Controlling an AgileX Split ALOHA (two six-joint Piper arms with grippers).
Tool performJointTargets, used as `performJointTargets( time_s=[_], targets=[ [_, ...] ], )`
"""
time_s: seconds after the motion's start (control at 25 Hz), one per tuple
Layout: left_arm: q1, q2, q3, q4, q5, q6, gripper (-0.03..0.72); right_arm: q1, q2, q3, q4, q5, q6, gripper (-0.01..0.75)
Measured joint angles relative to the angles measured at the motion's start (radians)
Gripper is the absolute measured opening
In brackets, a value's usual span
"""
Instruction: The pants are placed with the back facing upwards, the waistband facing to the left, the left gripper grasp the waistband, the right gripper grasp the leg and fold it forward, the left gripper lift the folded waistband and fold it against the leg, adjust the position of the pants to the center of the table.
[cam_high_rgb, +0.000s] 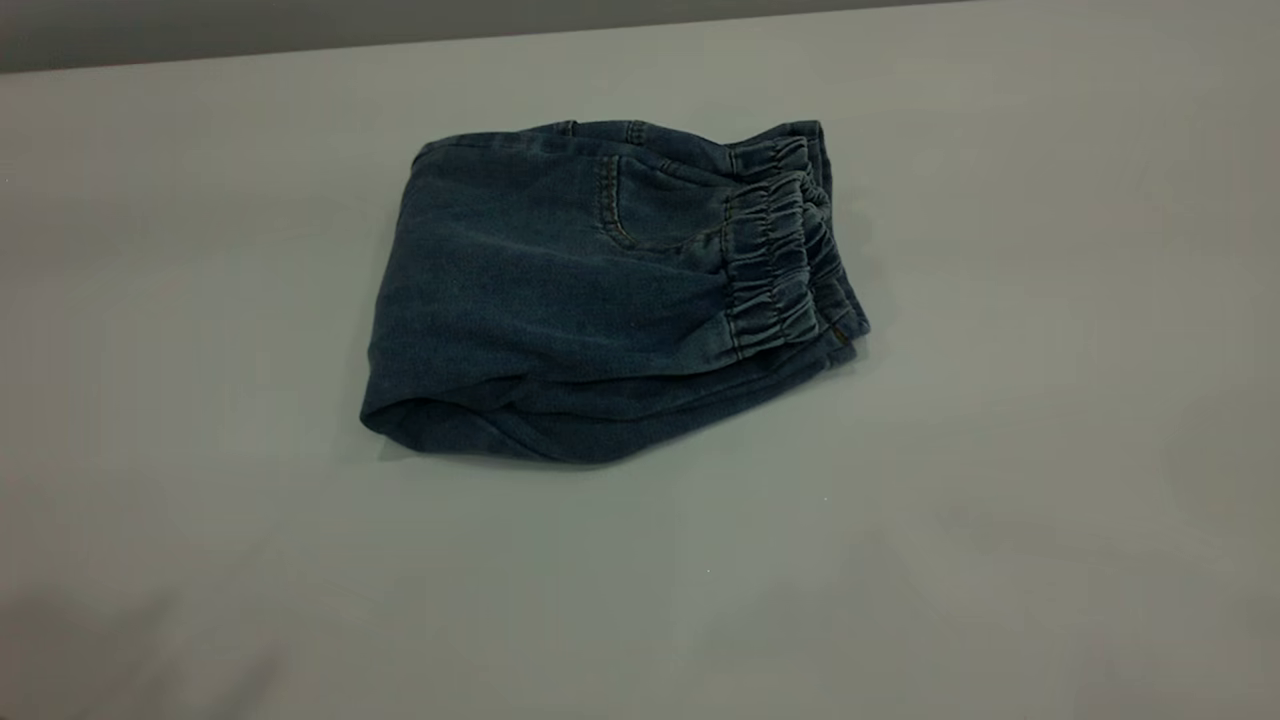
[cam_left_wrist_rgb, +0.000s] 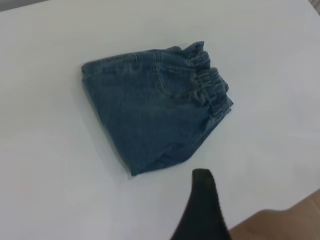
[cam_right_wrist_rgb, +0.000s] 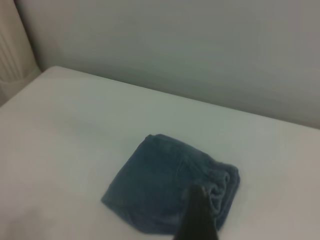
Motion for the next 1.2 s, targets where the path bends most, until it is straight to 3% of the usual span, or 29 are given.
performJointTargets(
  time_s=[0.36,0.72,0.88,1.08,1.2],
  targets=[
    [0.000,-0.413,0.295,0.007,0.000,-0.067,0.507,0.000,-0.476,0.330,0.070,0.053,0.019,0.483],
    [0.000,-0.755,0.579,0.078,0.000,-0.002,0.507,0.000,-0.524,0.588,0.120,0.101,-0.105,0.483],
    [0.000,-0.792,0.661,0.093,-0.013,-0.004,0.507,0.000,-0.524,0.596,0.096,0.093,-0.103,0.483],
    [0.000,-0.791,0.697,0.163,-0.131,0.037,0.507,0.000,-0.524,0.596,0.075,0.090,-0.094,0.483],
    [0.000,-0.791,0.698,0.160,-0.149,0.035,0.507,0.000,-0.524,0.619,0.045,0.035,-0.093,0.483]
  ],
)
